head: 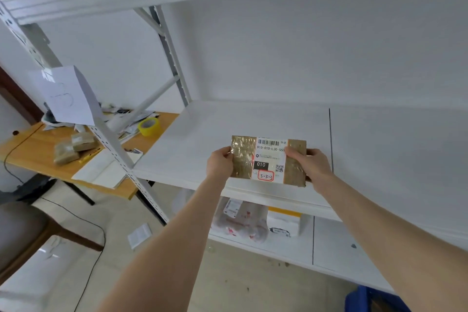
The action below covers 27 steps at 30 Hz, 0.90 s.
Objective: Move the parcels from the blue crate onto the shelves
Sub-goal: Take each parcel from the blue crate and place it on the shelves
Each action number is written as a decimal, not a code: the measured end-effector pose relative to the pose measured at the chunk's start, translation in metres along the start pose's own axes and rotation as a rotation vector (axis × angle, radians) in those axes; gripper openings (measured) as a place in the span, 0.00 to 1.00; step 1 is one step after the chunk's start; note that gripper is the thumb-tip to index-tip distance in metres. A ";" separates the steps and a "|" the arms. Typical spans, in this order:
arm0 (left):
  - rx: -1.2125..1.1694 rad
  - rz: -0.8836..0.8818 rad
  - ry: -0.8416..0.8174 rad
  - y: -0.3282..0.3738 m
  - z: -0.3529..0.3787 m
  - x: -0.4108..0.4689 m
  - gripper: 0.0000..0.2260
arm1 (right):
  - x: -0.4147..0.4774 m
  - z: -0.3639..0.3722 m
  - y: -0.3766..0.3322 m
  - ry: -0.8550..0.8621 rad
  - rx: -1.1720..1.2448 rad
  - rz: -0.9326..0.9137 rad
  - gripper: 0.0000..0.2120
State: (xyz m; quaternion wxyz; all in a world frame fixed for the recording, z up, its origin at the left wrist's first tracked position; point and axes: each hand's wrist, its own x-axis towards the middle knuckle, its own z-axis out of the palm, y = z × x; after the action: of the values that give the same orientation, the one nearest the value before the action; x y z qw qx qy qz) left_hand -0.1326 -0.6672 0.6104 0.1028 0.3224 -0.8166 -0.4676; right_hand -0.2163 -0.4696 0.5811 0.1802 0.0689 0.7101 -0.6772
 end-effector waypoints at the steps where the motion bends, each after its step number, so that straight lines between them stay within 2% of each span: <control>1: 0.002 -0.004 -0.008 -0.002 0.001 0.008 0.17 | 0.006 0.003 0.001 0.017 -0.002 0.002 0.33; 12: -0.172 -0.036 -0.204 -0.005 0.037 0.072 0.17 | 0.037 -0.001 0.012 0.260 -0.003 -0.009 0.28; 16: -0.199 -0.035 -0.260 -0.013 0.053 0.083 0.16 | 0.038 -0.008 0.023 0.327 -0.005 0.012 0.29; 27: -0.295 -0.098 -0.231 -0.019 0.091 0.075 0.17 | 0.050 -0.032 0.036 0.325 -0.089 -0.045 0.26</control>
State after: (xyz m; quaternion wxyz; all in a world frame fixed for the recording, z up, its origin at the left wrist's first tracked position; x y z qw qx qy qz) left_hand -0.2249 -0.6573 0.5355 0.0316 0.2874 -0.7289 -0.6205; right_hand -0.2558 -0.4427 0.5305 0.0507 0.1533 0.7604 -0.6291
